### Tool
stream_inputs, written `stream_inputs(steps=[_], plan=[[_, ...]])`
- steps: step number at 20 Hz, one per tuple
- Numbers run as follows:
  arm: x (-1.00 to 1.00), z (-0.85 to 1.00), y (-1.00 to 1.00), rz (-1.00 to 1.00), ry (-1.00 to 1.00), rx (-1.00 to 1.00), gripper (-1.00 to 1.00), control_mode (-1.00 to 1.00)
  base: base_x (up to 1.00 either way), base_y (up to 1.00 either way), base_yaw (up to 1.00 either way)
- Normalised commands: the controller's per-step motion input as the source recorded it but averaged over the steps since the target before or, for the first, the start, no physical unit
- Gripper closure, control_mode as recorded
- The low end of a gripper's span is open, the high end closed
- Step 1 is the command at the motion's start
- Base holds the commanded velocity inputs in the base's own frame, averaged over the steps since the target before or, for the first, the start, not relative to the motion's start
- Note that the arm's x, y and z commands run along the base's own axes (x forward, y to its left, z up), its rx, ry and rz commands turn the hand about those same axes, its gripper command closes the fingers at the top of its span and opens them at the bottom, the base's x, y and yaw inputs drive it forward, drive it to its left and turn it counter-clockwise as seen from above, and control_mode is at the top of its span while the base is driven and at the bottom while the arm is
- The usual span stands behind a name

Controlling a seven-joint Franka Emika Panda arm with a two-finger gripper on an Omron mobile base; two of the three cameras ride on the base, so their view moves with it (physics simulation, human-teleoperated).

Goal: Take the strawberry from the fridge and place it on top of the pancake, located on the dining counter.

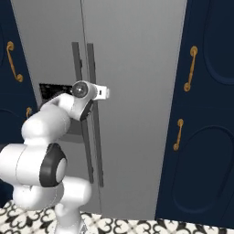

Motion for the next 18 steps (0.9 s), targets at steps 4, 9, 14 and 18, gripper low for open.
stream_inputs(steps=[4, 9, 14, 18], plan=[[-1.00, 0.00, -0.76, -0.08, 0.17, -0.04, 1.00, -1.00, 0.00, 0.00, 0.00], [-1.00, -0.02, -0.98, -0.10, 0.23, -0.02, 1.00, -1.00, 0.00, 0.00, 0.00], [-0.95, -0.03, -0.96, -0.05, 0.19, 0.01, 1.00, -1.00, 0.00, 0.00, 0.00], [-0.93, 0.00, -0.93, -0.06, 0.16, 0.02, -1.00, -1.00, 0.00, 0.00, 0.00]])
